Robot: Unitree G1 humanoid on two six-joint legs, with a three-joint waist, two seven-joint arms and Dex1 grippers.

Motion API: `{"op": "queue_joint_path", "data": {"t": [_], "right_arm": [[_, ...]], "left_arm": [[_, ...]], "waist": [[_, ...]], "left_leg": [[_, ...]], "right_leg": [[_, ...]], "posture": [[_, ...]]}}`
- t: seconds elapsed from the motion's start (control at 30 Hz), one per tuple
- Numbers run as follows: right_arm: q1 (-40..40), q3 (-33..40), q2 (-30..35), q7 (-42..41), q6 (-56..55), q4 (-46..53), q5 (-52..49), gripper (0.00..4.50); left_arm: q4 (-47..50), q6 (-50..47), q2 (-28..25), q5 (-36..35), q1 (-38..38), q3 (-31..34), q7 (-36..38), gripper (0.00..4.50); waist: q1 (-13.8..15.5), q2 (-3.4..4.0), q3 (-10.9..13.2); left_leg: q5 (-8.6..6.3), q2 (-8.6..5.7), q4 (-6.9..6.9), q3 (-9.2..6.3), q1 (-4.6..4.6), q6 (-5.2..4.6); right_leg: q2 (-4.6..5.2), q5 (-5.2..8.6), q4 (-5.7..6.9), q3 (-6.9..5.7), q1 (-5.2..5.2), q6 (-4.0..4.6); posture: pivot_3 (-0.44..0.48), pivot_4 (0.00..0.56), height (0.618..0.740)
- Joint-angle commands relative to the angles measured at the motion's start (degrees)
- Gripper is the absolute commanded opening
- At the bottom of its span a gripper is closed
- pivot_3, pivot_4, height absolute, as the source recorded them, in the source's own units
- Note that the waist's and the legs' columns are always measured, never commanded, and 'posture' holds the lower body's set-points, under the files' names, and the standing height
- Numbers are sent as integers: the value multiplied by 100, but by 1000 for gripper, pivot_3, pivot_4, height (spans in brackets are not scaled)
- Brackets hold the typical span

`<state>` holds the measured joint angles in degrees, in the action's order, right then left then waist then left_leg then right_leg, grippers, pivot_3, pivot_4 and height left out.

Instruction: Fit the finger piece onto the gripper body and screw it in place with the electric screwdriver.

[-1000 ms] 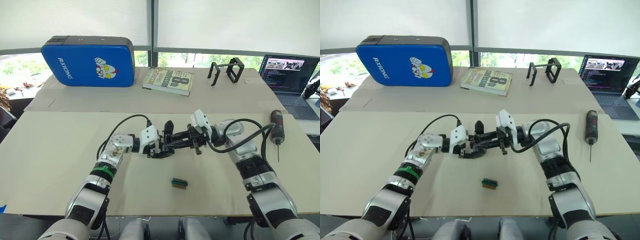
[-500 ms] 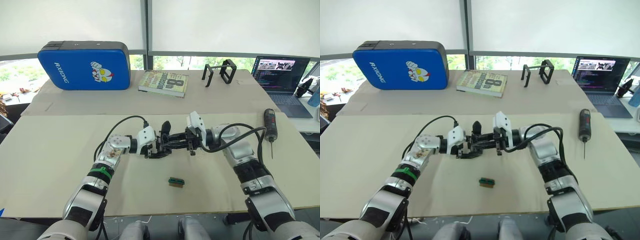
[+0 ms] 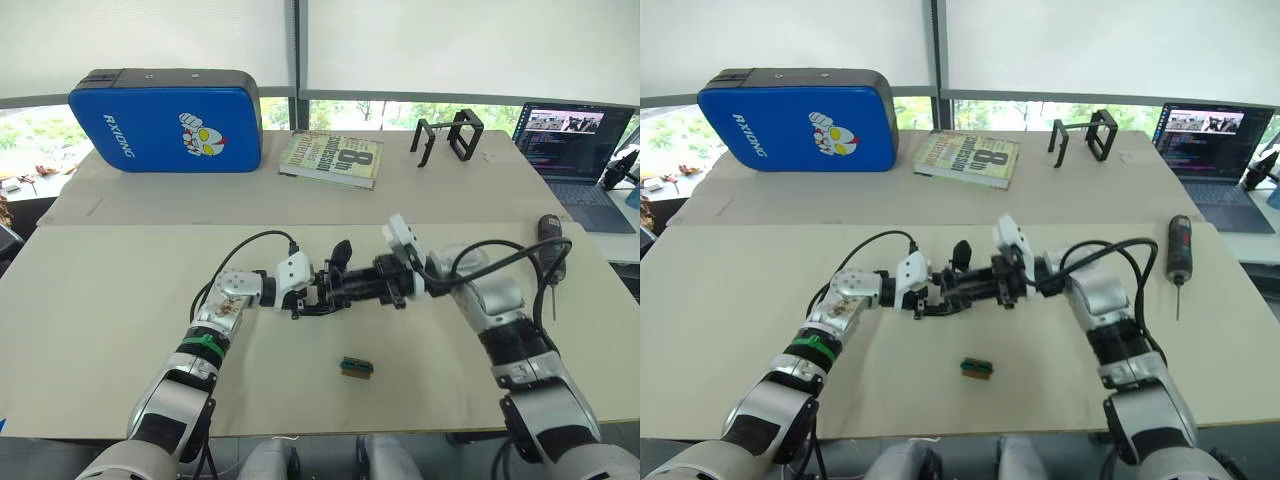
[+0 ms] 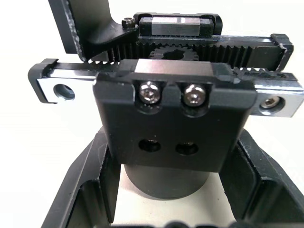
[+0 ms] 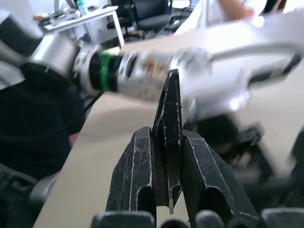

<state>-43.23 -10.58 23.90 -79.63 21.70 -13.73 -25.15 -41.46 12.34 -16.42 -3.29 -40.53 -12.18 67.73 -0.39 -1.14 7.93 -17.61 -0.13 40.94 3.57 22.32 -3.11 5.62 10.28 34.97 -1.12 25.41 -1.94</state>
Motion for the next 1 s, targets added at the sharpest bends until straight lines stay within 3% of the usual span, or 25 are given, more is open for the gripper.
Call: {"op": "queue_joint_path", "data": {"t": [0.03,1.0], "right_arm": [[12,147,-115,106,-95,7,-60,335],[245,-30,-139,168,-921,-409,598,335]], "left_arm": [[41,17,-8,31,-28,-16,-8,2335],[-73,9,-139,31,-27,15,8,2335]], "waist": [[25,0,0],[-32,-1,1]], "left_leg": [[0,1,0,-6,0,-1],[0,3,1,-4,-8,-2]], "right_leg": [[-1,0,-1,-10,-6,0],[-20,1,2,-4,-17,-2]], "posture": [[0,150,740],[0,150,740]]}}
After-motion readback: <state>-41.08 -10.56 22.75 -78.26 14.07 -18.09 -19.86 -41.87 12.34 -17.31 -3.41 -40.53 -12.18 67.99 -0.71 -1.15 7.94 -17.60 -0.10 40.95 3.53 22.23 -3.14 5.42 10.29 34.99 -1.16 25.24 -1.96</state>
